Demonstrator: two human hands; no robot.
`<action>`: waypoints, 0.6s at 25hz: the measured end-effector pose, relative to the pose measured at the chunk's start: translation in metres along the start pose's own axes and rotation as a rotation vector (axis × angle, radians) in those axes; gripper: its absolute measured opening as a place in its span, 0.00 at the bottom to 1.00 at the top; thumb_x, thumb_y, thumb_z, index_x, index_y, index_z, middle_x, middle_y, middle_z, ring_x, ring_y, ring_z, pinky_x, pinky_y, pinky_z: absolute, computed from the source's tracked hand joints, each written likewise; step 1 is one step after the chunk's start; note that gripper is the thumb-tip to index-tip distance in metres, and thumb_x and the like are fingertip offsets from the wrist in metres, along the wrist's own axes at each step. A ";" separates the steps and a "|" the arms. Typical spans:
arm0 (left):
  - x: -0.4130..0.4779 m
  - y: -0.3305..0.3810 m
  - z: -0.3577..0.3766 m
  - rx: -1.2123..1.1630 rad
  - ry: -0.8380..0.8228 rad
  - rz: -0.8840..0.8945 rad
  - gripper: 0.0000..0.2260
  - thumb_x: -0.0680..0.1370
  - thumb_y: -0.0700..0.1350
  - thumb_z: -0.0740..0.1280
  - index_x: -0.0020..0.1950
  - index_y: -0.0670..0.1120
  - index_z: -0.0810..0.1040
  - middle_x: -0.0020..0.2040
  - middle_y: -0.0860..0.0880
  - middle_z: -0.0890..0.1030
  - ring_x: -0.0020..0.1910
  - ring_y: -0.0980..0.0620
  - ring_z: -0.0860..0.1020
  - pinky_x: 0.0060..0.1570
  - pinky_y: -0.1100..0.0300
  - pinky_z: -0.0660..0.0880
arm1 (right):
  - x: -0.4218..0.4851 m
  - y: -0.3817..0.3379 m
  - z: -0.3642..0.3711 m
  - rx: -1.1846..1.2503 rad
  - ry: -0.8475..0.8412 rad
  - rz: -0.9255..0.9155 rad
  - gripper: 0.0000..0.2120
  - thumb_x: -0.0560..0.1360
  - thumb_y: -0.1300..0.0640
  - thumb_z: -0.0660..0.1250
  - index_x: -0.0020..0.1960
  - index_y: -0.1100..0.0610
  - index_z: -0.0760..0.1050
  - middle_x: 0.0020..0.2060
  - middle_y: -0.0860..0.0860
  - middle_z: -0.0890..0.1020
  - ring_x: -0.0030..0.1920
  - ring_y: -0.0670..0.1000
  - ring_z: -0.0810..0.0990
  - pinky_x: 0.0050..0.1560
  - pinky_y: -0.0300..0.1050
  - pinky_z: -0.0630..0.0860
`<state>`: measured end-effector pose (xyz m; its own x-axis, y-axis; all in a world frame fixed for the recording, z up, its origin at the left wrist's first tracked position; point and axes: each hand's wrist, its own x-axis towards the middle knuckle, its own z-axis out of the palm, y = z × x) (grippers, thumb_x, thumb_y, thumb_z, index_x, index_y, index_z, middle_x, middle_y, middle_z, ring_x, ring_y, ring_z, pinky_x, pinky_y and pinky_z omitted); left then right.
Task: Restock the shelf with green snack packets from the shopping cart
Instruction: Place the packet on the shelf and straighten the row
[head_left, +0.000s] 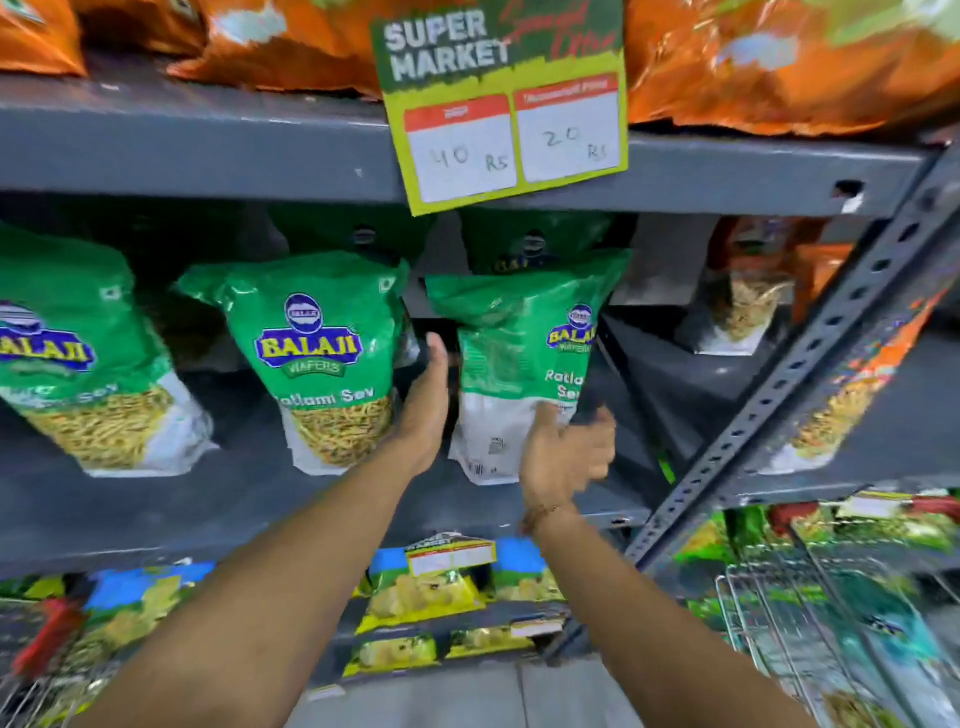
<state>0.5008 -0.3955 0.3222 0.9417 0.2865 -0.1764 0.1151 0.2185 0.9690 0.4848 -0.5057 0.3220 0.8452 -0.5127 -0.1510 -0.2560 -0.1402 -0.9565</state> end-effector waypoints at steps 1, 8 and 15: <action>0.003 -0.001 0.000 -0.080 -0.028 -0.031 0.36 0.68 0.73 0.52 0.64 0.51 0.74 0.69 0.45 0.73 0.67 0.48 0.72 0.71 0.48 0.64 | -0.006 -0.003 0.008 0.051 0.028 0.149 0.24 0.73 0.55 0.66 0.65 0.61 0.64 0.61 0.59 0.68 0.63 0.59 0.66 0.59 0.50 0.58; -0.008 -0.018 0.005 0.105 0.142 0.160 0.21 0.78 0.58 0.53 0.30 0.48 0.67 0.25 0.51 0.77 0.27 0.58 0.75 0.37 0.61 0.74 | 0.037 0.000 -0.014 0.688 -0.169 0.151 0.10 0.80 0.53 0.54 0.51 0.59 0.70 0.50 0.57 0.74 0.52 0.55 0.73 0.57 0.51 0.71; 0.007 0.005 0.025 0.252 -0.112 0.075 0.27 0.73 0.65 0.57 0.66 0.51 0.69 0.65 0.50 0.75 0.63 0.54 0.73 0.62 0.56 0.70 | 0.016 0.007 -0.002 0.462 -0.249 -0.054 0.23 0.81 0.51 0.52 0.72 0.60 0.61 0.71 0.56 0.68 0.71 0.55 0.65 0.73 0.50 0.62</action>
<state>0.5158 -0.4153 0.3302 0.9780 0.1853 -0.0961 0.1056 -0.0421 0.9935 0.4955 -0.5163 0.3137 0.9517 -0.2904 -0.0996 -0.0230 0.2560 -0.9664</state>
